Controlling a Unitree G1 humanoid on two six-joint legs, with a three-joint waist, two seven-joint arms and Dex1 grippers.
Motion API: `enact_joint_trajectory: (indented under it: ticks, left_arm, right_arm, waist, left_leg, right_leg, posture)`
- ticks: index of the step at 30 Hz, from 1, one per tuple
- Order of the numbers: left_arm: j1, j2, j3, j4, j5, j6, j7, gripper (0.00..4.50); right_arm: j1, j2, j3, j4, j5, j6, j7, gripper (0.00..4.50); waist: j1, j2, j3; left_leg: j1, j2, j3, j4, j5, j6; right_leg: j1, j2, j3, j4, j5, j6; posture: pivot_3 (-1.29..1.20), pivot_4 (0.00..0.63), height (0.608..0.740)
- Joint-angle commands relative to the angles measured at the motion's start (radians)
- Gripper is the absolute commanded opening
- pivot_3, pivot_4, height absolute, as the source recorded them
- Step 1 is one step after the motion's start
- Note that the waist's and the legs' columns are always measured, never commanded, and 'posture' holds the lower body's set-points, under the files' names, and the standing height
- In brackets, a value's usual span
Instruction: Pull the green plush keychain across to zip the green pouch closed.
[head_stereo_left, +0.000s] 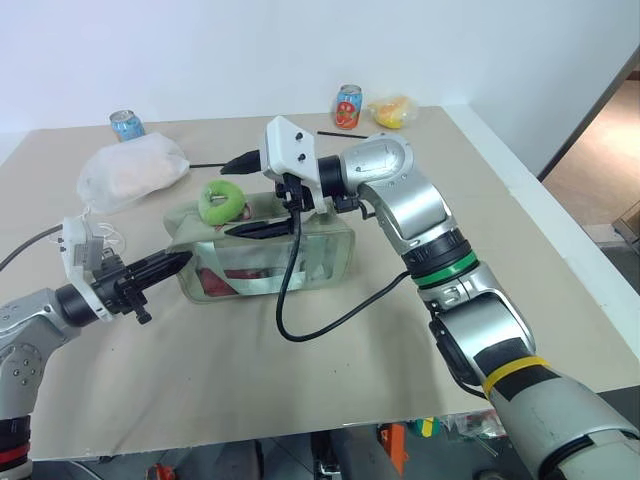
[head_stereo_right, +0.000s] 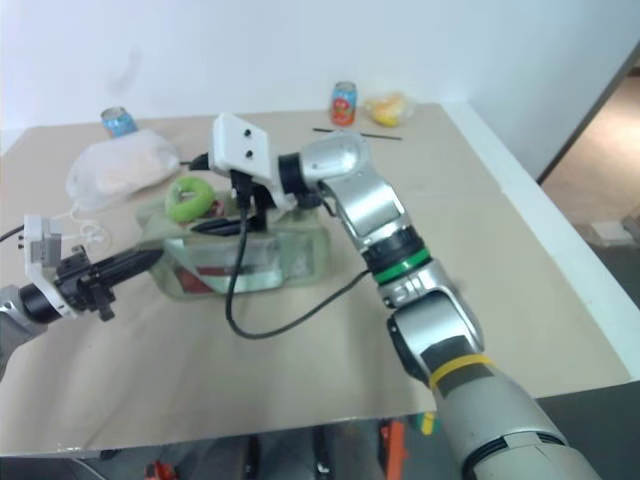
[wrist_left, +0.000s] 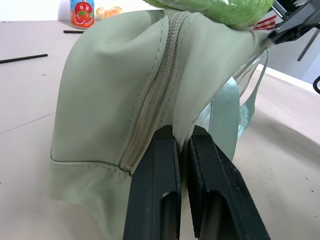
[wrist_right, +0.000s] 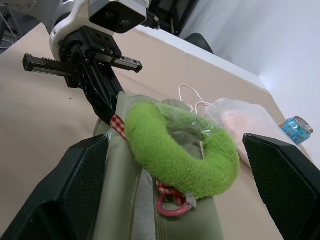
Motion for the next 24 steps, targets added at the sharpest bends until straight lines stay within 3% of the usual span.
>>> enact_joint_trajectory:
  ticks: [1, 13, 24]
  left_arm:
    - [0.011, -0.002, 0.011, -0.028, -0.002, -0.011, 0.003, 0.18]
    - [0.013, -0.002, 0.010, -0.022, -0.003, -0.018, 0.000, 0.18]
    - [-0.003, -0.007, -0.003, -0.011, -0.002, -0.019, -0.005, 0.18]
  right_arm:
    - [-0.036, 0.014, -0.015, -0.003, 0.011, -0.015, 0.013, 4.22]
    - [-0.023, 0.012, -0.041, -0.002, 0.048, 0.000, 0.055, 0.11]
    - [-0.030, -0.047, -0.088, 0.024, 0.040, 0.016, 0.005, 0.05]
  waist:
    - [0.000, 0.000, 0.000]
    - [0.000, 0.000, 0.000]
    - [0.000, 0.000, 0.000]
  left_leg:
    - [0.000, 0.000, 0.000, 0.000, 0.000, 0.000]
    - [0.000, 0.000, 0.000, 0.000, 0.000, 0.000]
    - [0.000, 0.000, 0.000, 0.000, 0.000, 0.000]
  right_leg:
    - [0.000, 0.000, 0.000, 0.000, 0.000, 0.000]
    - [0.000, 0.000, 0.000, 0.000, 0.000, 0.000]
    - [0.000, 0.000, 0.000, 0.000, 0.000, 0.000]
  posture:
    - [0.00, 0.150, 0.740]
    - [0.00, 0.150, 0.740]
    - [0.00, 0.150, 0.740]
